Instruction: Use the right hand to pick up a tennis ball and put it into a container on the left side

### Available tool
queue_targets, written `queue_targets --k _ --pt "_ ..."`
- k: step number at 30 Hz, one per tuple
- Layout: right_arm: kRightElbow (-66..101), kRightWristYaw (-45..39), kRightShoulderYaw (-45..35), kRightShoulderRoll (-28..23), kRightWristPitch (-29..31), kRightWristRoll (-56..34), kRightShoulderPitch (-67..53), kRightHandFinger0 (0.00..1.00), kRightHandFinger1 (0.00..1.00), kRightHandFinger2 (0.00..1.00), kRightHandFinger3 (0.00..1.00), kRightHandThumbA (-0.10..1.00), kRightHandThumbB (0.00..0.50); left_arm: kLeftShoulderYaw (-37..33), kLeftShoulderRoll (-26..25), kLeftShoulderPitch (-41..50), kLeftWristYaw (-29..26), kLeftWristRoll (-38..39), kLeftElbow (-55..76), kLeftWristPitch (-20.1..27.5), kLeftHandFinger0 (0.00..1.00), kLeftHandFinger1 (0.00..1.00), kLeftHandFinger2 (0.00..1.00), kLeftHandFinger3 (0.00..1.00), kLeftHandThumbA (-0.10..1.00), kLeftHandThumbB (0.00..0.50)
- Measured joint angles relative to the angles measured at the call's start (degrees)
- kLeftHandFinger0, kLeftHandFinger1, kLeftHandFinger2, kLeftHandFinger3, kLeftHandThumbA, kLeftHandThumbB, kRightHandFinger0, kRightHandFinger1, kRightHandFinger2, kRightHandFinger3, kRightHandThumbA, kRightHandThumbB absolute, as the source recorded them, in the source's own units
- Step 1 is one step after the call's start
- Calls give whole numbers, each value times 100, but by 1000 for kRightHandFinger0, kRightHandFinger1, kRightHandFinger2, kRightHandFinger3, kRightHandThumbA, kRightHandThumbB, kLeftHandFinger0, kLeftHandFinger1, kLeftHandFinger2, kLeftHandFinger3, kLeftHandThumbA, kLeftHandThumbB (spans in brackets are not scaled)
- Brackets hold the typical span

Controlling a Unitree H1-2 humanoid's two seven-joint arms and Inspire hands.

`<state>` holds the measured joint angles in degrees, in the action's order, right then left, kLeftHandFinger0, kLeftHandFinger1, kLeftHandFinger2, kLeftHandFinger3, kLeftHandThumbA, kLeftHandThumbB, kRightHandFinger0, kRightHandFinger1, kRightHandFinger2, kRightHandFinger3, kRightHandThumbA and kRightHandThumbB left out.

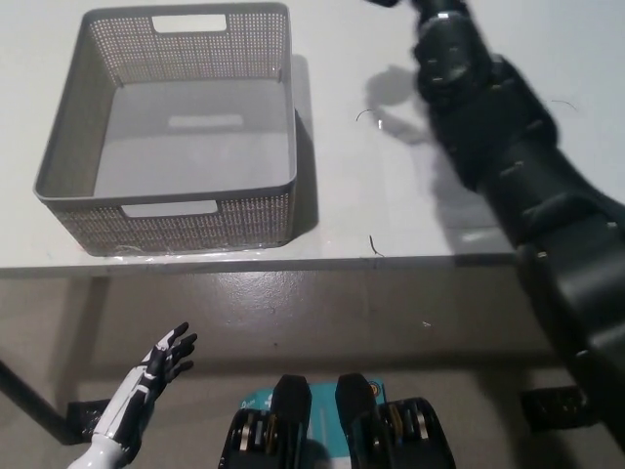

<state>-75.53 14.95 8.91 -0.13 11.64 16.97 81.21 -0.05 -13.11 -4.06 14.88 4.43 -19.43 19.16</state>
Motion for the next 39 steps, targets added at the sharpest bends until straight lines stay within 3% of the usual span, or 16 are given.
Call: queue_targets --k 3,4,5,6,7,8,9,10,11,13,16,19,27,33,38,39 --pt "-20 17 134 267 95 15 80 0 306 724 828 -100 134 -1 0 1 -1 -6 -1 1 1000 1000 1000 1000 1000 316" --pt "-31 19 152 338 105 15 102 149 488 762 838 -100 138 -1 0 4 -2 -10 -1 1 1000 1000 1000 1000 1000 318" --pt "-38 19 183 428 120 15 127 189 491 730 829 -100 138 -1 1 7 -2 -17 -1 1 1000 1000 1000 1000 1000 318" --pt "-46 20 226 499 132 19 146 83 325 715 877 -100 143 -1 2 8 -2 -19 -4 2 1000 1000 1000 1000 1000 325" --pt "-58 20 282 557 152 29 162 376 641 805 882 -100 159 -1 2 8 -2 -21 -7 2 1000 1000 1000 1000 1000 320" --pt "-69 20 370 624 194 50 171 594 689 763 878 -100 154 -2 3 11 -2 -22 -10 2 1000 1000 1000 1000 1000 319" --pt "-80 21 462 686 223 78 172 523 538 762 864 -100 150 -2 3 15 -2 -23 -10 2 1000 1000 1000 1000 1000 322" --pt "-94 21 526 731 240 108 172 178 206 695 833 -100 144 -3 3 20 -2 -28 -10 3 1000 1000 1000 1000 1000 322" --pt "-109 21 579 774 250 131 171 7 122 796 854 -100 143 -3 3 25 -2 -32 -10 3 1000 1000 1000 1000 1000 321" --pt "-161 20 711 881 267 191 169 0 158 808 879 -100 139 -6 3 45 -2 -35 -10 3 1000 1000 1000 1000 1000 311" --pt "-231 18 849 985 267 263 167 0 186 762 785 -100 161 -8 3 68 -1 -36 -11 7 1000 1000 1000 1000 1000 317" --pt "-290 18 1022 1077 270 351 145 0 344 799 871 -100 164 -9 3 69 0 -35 -18 14 1000 1000 1000 1000 1000 323" --pt "-474 19 1404 1184 254 584 -25 0 451 877 976 -100 166 -9 3 61 0 -34 -16 12 1000 1000 1000 1000 1000 332" --pt "-548 17 1747 1216 136 776 -153 3 497 913 898 -100 169 -10 3 60 0 -36 -9 9 1000 1000 1000 1000 1000 333" --pt "-603 -78 1869 1246 10 887 -247 19 436 726 656 -100 183 -13 1 59 1 -37 -3 9 1000 1000 1000 1000 1000 329" --pt "-617 -133 1883 1246 -20 896 -248 98 465 710 653 -100 204 -14 -1 56 1 -37 -3 9 1000 1000 1000 1000 1000 338"
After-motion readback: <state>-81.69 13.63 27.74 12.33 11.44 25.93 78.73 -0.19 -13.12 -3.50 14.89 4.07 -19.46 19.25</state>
